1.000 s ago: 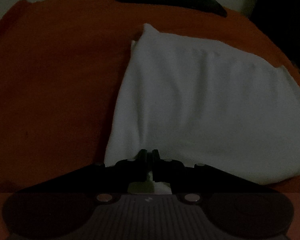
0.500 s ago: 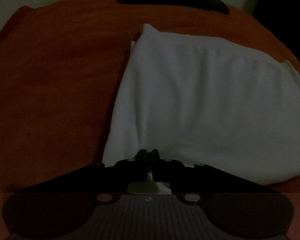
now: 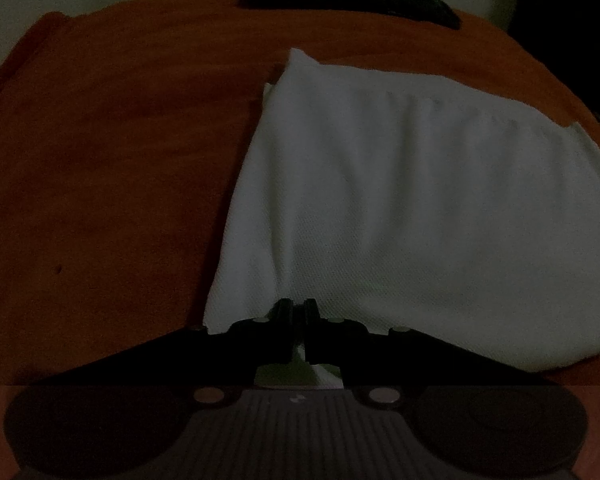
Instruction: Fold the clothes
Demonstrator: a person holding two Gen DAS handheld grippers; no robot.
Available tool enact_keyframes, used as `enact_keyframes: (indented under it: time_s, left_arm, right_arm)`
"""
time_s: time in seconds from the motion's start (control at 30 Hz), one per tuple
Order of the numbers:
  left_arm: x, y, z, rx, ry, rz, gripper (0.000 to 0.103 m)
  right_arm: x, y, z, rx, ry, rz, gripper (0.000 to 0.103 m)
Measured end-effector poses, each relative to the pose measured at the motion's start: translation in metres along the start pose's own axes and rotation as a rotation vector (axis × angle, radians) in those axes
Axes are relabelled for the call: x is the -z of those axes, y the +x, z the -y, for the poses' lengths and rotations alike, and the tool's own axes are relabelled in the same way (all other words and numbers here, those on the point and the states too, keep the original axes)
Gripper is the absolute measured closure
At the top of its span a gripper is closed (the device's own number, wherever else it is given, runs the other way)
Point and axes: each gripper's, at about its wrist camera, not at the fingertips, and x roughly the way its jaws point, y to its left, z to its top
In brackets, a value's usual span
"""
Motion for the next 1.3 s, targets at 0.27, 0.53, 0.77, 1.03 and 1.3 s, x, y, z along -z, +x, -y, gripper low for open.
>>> enact_keyframes:
  time_s: [0.27, 0.53, 0.77, 1.03, 1.3]
  left_arm:
    - [0.019, -0.047, 0.061, 0.027, 0.069, 0.149, 0.000]
    - [0.040, -0.024, 0.083, -0.013, 0.093, 0.067, 0.000]
    - [0.047, -0.021, 0.101, -0.050, 0.175, 0.080, 0.000]
    - [0.051, -0.015, 0.115, 0.001, 0.172, 0.014, 0.000]
    - [0.044, 0.000, 0.109, -0.014, 0.196, 0.002, 0.000]
  right_arm:
    - [0.022, -0.037, -0.038, -0.055, 0.047, 0.047, 0.000]
    - [0.056, -0.042, -0.042, -0.144, 0.138, 0.008, 0.000]
    - [0.068, -0.042, -0.046, -0.136, 0.123, -0.042, 0.000]
    - [0.072, -0.056, -0.065, -0.158, 0.087, -0.049, 0.000]
    - [0.082, -0.059, -0.076, -0.149, 0.035, -0.071, 0.000]
